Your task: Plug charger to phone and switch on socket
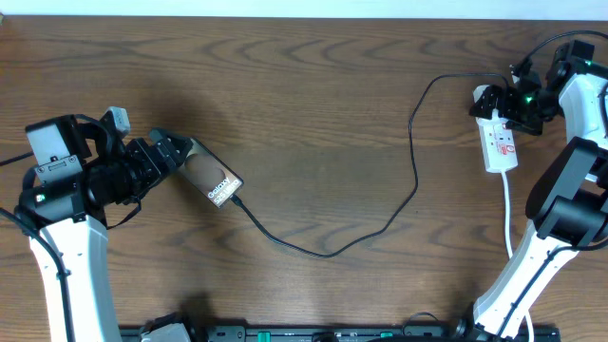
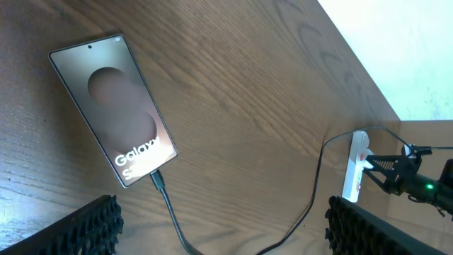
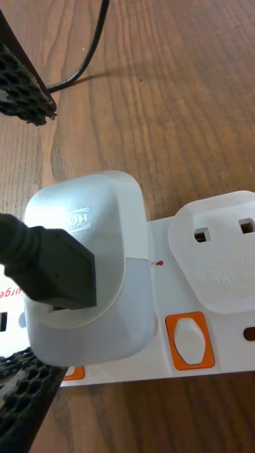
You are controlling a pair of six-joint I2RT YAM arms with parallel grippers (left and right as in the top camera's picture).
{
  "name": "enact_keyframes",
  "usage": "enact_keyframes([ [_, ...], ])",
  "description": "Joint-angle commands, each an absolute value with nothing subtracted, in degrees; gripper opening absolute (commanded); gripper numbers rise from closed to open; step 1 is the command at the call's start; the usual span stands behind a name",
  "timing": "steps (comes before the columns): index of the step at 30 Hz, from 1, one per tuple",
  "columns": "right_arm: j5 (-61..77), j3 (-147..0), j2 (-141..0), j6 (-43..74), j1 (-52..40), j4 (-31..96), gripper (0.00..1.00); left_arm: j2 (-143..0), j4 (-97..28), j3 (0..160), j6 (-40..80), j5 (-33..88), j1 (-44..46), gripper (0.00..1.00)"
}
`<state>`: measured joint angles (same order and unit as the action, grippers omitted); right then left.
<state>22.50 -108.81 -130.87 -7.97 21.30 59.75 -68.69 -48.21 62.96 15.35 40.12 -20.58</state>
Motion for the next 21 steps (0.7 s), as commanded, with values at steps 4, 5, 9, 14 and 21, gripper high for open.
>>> enact_keyframes([
  [4,25.71,-109.93,-131.52,-7.73,21.54,59.64,0.99,-68.58,-48.42,62.67,14.98,39.79,-20.82,0.91],
  [5,25.91,-109.93,-131.52,-7.73,21.54,59.61,0.99,-68.58,-48.45,62.67,14.98,39.79,-20.82,0.91],
  [9,26.13,-109.93,-131.52,-7.73,21.54,59.64,0.99,-68.58,-48.66,62.67,14.59,39.77,-20.82,0.92],
  [14,26.44,-109.93,-131.52,-7.29,21.47,59.68,0.99,-68.58,-48.8,62.67,14.59,39.77,-20.82,0.91],
  [21,26.74,-109.91,-131.52,-6.72,21.32,60.07,0.99,-68.58,-48.8,62.67,14.59,39.77,-20.82,0.91],
])
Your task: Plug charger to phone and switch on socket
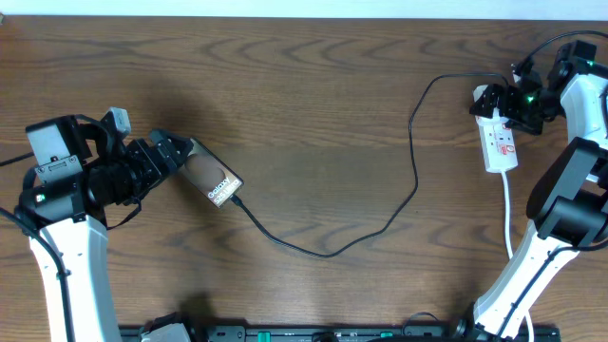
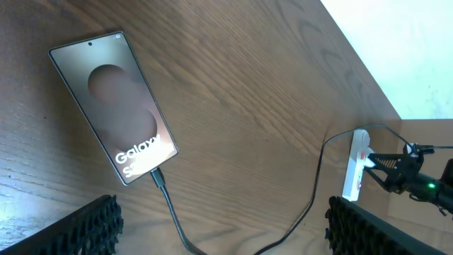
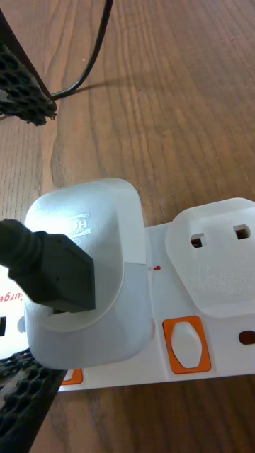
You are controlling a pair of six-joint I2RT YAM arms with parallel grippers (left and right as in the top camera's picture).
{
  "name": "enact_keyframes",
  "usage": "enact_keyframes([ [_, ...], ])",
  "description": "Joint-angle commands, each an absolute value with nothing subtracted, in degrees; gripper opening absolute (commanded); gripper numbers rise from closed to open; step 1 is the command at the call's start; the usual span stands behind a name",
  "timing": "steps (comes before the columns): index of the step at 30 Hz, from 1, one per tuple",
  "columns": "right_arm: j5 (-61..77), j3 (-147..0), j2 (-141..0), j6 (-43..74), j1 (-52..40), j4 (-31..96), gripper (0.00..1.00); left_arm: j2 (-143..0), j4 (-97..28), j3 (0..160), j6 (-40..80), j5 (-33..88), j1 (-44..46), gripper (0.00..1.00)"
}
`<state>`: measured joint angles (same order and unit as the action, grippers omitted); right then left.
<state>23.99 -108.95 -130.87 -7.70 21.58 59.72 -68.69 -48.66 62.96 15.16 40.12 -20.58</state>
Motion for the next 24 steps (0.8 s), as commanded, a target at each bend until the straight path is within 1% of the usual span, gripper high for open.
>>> enact_keyframes([
  [1,26.74,-109.89,-131.52,-6.66,21.32,60.2,0.99,-68.58,-48.8,62.67,14.59,39.77,-20.82,0.91],
  [24,27.59,-107.33,-131.52,-6.66,21.28,58.81,0.99,-68.58,-48.77,62.67,14.59,39.35,-20.82,0.91],
])
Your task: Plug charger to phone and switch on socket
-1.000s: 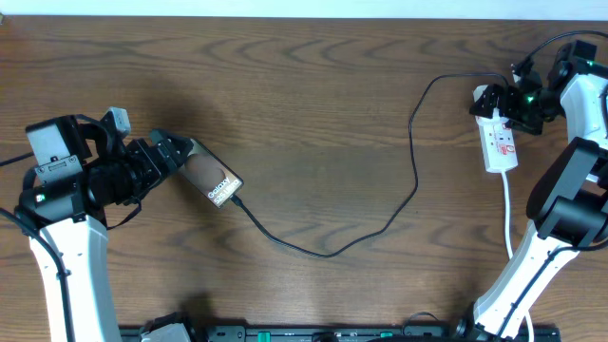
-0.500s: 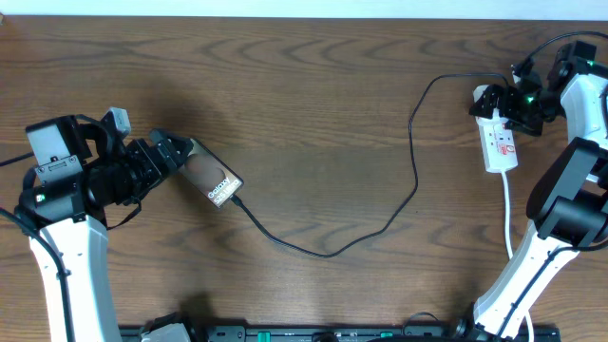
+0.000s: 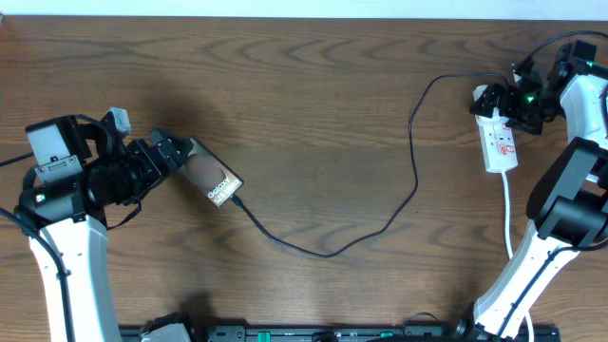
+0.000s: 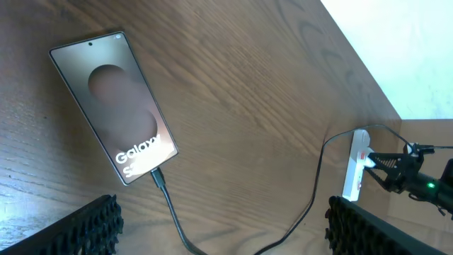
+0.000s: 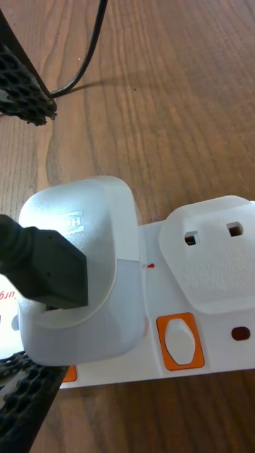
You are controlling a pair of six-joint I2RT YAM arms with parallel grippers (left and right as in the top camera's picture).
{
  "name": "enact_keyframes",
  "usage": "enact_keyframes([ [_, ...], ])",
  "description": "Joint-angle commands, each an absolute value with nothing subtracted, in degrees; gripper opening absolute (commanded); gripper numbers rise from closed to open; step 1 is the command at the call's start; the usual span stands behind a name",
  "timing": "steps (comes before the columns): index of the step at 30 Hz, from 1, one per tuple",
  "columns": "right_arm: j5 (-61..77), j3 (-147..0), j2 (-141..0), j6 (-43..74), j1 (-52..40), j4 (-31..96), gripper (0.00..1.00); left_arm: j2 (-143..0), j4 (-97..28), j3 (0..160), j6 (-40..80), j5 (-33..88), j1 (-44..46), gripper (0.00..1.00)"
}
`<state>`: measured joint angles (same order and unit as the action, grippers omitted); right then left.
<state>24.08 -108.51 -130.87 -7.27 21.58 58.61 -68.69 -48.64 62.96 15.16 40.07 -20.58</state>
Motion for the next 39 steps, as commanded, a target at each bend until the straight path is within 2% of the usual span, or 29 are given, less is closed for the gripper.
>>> enact_keyframes([
  [1,27.59,-107.33,-131.52,-6.66,21.28,58.78,0.99,-68.58,-48.8,62.67,14.59,39.35,-20.82,0.91],
  [39,27.62,-106.59,-131.55,-4.75,18.63,57.95,0.99,-68.58,-48.82,62.67,14.59,39.35,-20.82,0.91],
])
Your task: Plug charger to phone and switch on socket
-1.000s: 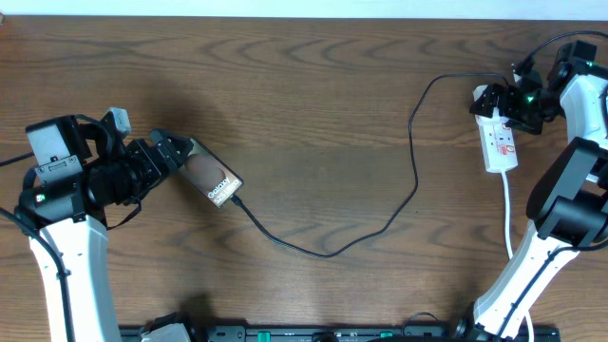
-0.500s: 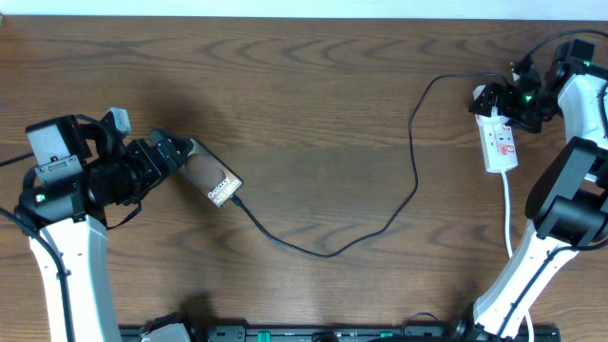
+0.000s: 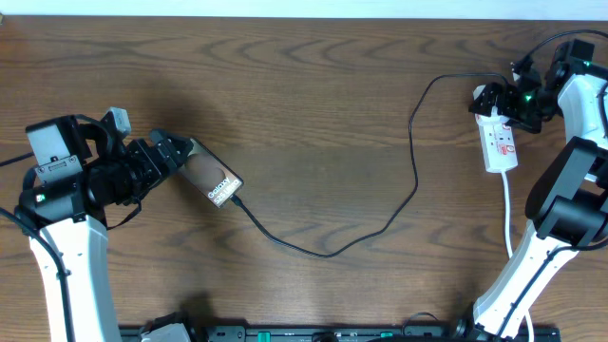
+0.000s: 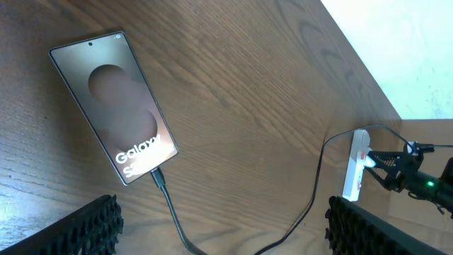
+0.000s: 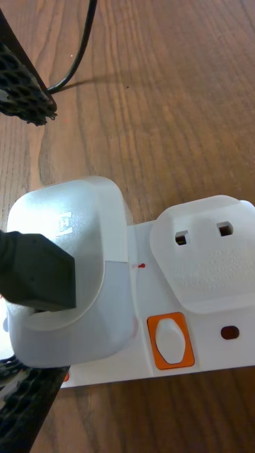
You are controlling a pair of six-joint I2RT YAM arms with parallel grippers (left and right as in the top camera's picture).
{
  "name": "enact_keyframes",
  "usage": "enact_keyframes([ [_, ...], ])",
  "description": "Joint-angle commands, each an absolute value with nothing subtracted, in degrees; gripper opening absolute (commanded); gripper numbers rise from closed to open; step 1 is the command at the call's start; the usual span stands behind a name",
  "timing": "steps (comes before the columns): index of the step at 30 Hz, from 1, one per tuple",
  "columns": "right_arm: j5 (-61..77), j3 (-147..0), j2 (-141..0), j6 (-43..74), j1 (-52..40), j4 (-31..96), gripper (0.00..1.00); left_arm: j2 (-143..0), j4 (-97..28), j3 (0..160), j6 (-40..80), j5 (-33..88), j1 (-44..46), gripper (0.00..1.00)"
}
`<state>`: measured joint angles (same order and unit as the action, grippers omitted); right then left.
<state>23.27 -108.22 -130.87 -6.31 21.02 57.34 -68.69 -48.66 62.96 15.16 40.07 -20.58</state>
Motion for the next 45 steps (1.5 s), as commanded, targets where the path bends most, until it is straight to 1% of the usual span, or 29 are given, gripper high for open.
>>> enact_keyframes([
  [1,27.62,-106.24,-131.55,-4.75,18.63,57.87,0.99,-68.58,-48.82,62.67,14.59,39.38,-20.82,0.91],
  [9,29.76,-103.37,-131.55,-4.25,18.37,56.38,0.99,-68.58,-48.82,62.67,14.59,39.35,-20.82,0.91],
  [18,29.28,-103.31,-131.55,-4.05,16.56,55.86,0.99,-68.58,-48.82,62.67,14.59,39.38,-20.82,0.91],
  [27,21.32,-104.57,-131.52,-3.64,17.85,57.14,0.99,-68.58,-48.82,62.67,14.59,39.38,-20.82,0.91],
  [35,24.45,-105.1,-131.52,-3.66,18.72,58.41,0.99,-68.58,-48.82,62.67,14.61,39.38,-20.82,0.91],
  [45,23.66,-106.54,-131.5,-3.66,18.76,60.23,0.99,-68.58,-48.8,62.67,14.59,39.35,-20.82,0.91],
])
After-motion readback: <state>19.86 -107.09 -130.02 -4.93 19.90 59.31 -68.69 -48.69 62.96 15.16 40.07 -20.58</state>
